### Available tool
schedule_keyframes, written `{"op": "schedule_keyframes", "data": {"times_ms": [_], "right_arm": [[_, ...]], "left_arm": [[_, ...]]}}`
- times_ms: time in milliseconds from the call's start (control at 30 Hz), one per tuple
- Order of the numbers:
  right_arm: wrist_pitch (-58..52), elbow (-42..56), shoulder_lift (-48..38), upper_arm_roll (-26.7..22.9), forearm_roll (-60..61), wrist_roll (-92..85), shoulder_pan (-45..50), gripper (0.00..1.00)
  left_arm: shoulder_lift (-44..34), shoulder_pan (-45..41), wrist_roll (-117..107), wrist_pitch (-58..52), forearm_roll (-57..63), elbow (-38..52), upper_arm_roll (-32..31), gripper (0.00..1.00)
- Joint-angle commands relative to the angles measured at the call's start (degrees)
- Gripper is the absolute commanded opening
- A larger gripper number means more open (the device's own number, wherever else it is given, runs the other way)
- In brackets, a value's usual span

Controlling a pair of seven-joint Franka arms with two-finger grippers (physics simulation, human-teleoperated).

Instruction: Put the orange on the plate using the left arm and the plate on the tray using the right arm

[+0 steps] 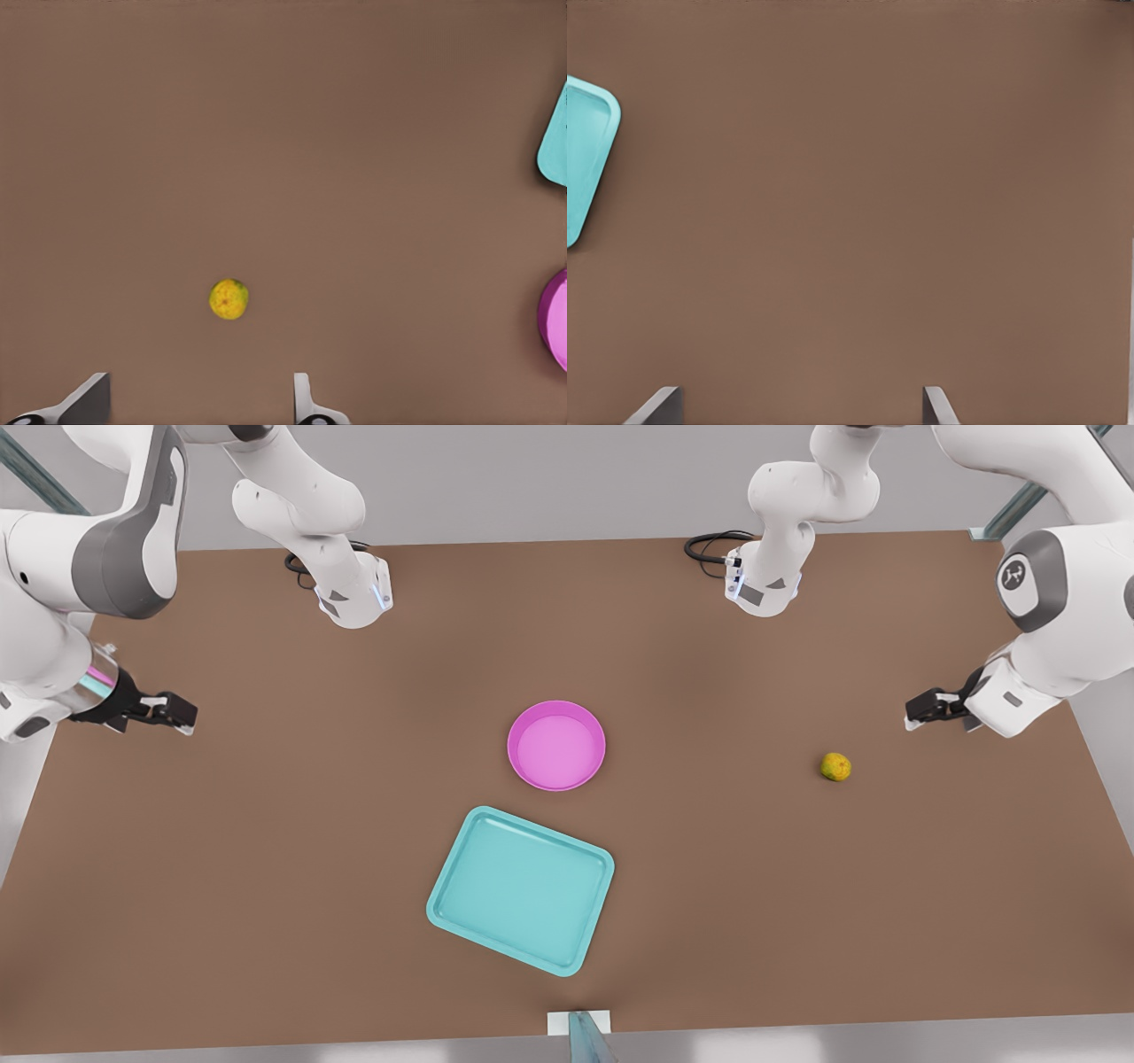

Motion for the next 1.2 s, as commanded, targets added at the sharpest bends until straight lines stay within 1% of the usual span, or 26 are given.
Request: {"op": "schedule_keyframes", "data": {"times_ms": [0,67,100,133,167,200,267,300,367,433,500,633,1167], "right_arm": [[1.3,0.0,0.0,0.0,0.0,-0.3,-0.1,1.00],[1.3,0.0,0.0,0.0,0.0,-0.3,0.0,1.00],[1.3,0.0,0.0,0.0,0.0,-0.3,0.1,1.00],[1.3,0.0,0.0,0.0,0.0,-0.2,0.1,1.00],[1.3,0.0,0.0,-0.1,0.0,-0.2,0.1,1.00],[1.3,-0.1,0.1,0.0,0.0,-0.3,0.1,1.00],[1.4,-0.1,0.6,0.0,0.0,-0.3,0.1,1.00],[1.4,-0.1,0.6,0.0,0.0,-0.3,0.1,1.00],[1.4,-0.2,0.6,0.0,0.0,-0.3,0.0,1.00],[1.4,-0.2,0.6,0.0,0.0,-0.3,0.2,1.00],[1.4,-0.2,0.7,0.0,0.0,-0.3,0.1,1.00],[1.3,-0.2,0.8,0.0,0.0,-0.3,0.2,1.00],[1.0,-1.4,0.9,0.0,0.0,0.2,0.4,1.00]], "left_arm": [[0.0,0.3,2.8,0.7,0.0,0.1,0.1,1.00],[0.4,0.3,2.0,0.6,0.1,-0.8,0.1,1.00],[1.7,0.3,1.8,0.9,0.2,-2.9,0.1,1.00],[4.7,0.3,1.6,1.3,0.2,-6.9,0.1,1.00],[6.6,0.3,1.6,3.8,0.2,-9.0,0.1,1.00],[8.8,0.2,1.6,8.6,0.2,-12.7,0.1,1.00],[9.8,0.2,1.6,21.1,0.2,-22.6,0.1,1.00],[9.9,0.2,1.6,23.7,0.2,-24.5,0.1,1.00],[11.5,0.2,1.7,25.6,0.2,-25.4,0.1,1.00],[12.0,0.3,1.7,29.7,0.2,-27.3,0.1,1.00],[12.7,0.3,1.7,30.6,0.2,-27.6,0.2,1.00],[14.8,0.5,2.7,30.6,0.2,-27.6,2.2,1.00],[23.6,0.5,2.8,35.1,0.2,-28.9,2.2,1.00]]}}
